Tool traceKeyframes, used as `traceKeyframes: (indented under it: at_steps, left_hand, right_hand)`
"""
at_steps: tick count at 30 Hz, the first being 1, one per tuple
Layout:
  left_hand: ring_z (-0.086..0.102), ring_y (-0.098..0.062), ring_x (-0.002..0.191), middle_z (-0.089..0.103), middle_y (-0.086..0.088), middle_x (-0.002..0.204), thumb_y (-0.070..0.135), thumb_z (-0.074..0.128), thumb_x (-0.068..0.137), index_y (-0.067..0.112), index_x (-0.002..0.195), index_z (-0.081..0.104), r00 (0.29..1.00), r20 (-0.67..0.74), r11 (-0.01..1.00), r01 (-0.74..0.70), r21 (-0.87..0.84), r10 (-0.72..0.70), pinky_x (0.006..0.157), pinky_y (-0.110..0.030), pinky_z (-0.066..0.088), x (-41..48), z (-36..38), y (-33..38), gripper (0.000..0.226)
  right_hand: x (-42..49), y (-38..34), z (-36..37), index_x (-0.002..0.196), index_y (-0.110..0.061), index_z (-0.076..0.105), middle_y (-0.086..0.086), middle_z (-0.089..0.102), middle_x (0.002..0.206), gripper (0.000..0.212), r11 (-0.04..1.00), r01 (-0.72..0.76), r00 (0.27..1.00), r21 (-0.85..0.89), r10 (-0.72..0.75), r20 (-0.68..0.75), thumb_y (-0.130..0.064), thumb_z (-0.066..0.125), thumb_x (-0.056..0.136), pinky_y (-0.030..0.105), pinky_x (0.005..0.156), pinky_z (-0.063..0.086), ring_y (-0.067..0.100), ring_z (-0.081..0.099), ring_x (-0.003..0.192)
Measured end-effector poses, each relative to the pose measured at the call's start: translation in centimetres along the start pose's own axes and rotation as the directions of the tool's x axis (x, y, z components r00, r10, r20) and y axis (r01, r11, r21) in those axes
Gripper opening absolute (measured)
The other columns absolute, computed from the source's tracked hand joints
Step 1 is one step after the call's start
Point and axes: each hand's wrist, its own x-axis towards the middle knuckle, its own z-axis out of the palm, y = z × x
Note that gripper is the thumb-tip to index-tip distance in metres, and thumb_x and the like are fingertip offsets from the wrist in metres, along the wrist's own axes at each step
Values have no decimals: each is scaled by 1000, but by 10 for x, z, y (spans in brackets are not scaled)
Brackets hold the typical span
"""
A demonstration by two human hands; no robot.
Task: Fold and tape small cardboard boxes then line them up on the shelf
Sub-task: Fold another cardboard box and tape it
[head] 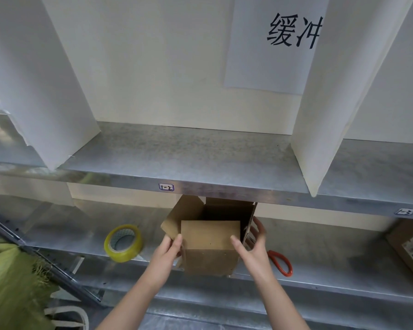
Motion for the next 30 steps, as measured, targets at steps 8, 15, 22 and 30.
traceKeyframes:
  at_steps: [8,15,22,30]
  left_hand:
    - [62,-3,110,66,19,118,38,51,98,44,129,47,999,-46,997,26,-75,-29,95,-25,48,8,2,5,32]
    - [41,19,121,44,38,129,57,60,80,64,124,34,997,-19,981,-68,182,73,97,-13,37,-4,3,2,51]
    - [24,-8,139,29,15,151,52,60,85,43,145,21,998,-39,979,-39,202,47,114,-34,25,-6,10,-5,72]
    - [34,11,128,33,33,142,29,69,88,62,133,23,986,9,928,-159,338,166,106,-22,33,-4,20,-6,71]
  right_hand:
    - [4,0,4,146,-42,20,-7,28,156,72,997,65,998,39,-66,11,-41,65,90,29,107,29,18,29,144]
    - [-12,20,-11,148,-47,19,-14,25,157,88,999,-27,991,46,20,129,-62,64,74,51,117,28,15,25,144]
    - [-13,23,-11,141,-52,18,-25,27,139,68,999,36,999,-1,-36,40,-41,63,91,30,109,26,2,24,131]
    - [-12,25,-4,127,-58,31,-40,39,128,62,978,167,986,-125,-168,3,-15,61,95,4,99,30,-18,40,118]
